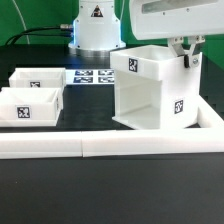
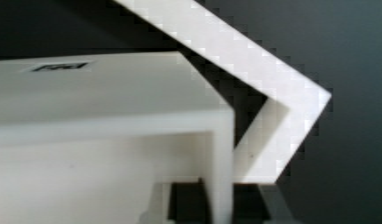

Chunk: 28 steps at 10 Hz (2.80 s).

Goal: Assemble drawer

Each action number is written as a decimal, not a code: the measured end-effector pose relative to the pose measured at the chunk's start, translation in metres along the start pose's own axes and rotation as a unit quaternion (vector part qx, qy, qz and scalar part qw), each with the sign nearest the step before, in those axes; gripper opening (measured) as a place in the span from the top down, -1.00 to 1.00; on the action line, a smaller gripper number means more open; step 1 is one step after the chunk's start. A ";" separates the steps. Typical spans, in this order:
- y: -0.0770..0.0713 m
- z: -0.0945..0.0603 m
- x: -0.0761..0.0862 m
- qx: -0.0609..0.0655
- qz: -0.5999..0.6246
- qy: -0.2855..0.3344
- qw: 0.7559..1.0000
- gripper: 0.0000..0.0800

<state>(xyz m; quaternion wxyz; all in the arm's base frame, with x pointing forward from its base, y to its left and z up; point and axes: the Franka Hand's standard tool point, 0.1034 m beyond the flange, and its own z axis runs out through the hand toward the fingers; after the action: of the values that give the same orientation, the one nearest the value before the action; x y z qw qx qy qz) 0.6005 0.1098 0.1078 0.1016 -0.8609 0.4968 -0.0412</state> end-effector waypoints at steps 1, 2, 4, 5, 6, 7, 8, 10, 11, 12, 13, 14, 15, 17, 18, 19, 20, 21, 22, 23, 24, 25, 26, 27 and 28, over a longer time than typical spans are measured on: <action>-0.002 -0.001 -0.002 0.003 0.022 -0.002 1.000 0.89; -0.002 -0.001 -0.003 0.004 0.043 -0.004 0.999 0.89; -0.002 -0.001 -0.003 0.006 0.092 -0.008 0.996 0.89; -0.002 -0.001 -0.003 0.006 0.100 -0.009 0.995 0.89; -0.002 -0.001 -0.004 0.007 0.138 -0.012 0.990 0.89; -0.001 0.000 -0.004 0.007 0.188 -0.017 0.982 0.89; -0.001 0.004 -0.002 0.005 0.263 -0.024 0.965 0.89; -0.010 0.008 0.003 0.005 0.276 -0.029 0.961 0.89; -0.016 0.009 0.007 0.004 0.281 -0.032 0.959 0.89; -0.022 0.010 0.012 0.005 0.283 -0.033 0.958 0.89; -0.029 0.011 0.017 0.001 0.284 -0.037 0.958 0.89; -0.037 0.012 0.022 -0.001 0.284 -0.040 0.958 0.89; -0.043 0.014 0.023 0.002 0.283 -0.040 0.958 0.89; -0.047 0.015 0.023 0.000 0.280 -0.041 0.959 0.89; -0.047 0.015 0.023 0.000 0.278 -0.041 0.960 0.89; -0.047 0.015 0.023 0.000 0.277 -0.041 0.960 0.89; -0.047 0.015 0.022 0.000 0.274 -0.041 0.961 0.89; -0.047 0.016 0.022 0.000 0.271 -0.041 0.962 0.27; -0.047 0.016 0.021 0.000 0.270 -0.041 0.962 0.27; -0.047 0.016 0.021 0.000 0.269 -0.041 0.962 -0.28; -0.047 0.016 0.021 0.000 0.268 -0.041 0.962 -0.28; -0.047 0.015 0.021 0.001 0.267 -0.041 0.963 -0.51; -0.048 0.015 0.021 0.002 0.266 -0.041 0.963 -0.51; -0.048 0.014 0.020 0.003 0.249 -0.041 0.968 -0.61; -0.047 0.011 0.019 0.005 0.217 -0.041 0.975 -0.62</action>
Offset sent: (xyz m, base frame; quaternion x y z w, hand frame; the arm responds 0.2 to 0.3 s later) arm 0.0000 0.0000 0.0000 0.0000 0.0000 0.1938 0.9810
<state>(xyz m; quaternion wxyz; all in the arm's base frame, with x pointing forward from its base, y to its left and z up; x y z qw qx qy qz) 0.6517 0.1177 0.1065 0.1328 -0.7328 0.6672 0.0150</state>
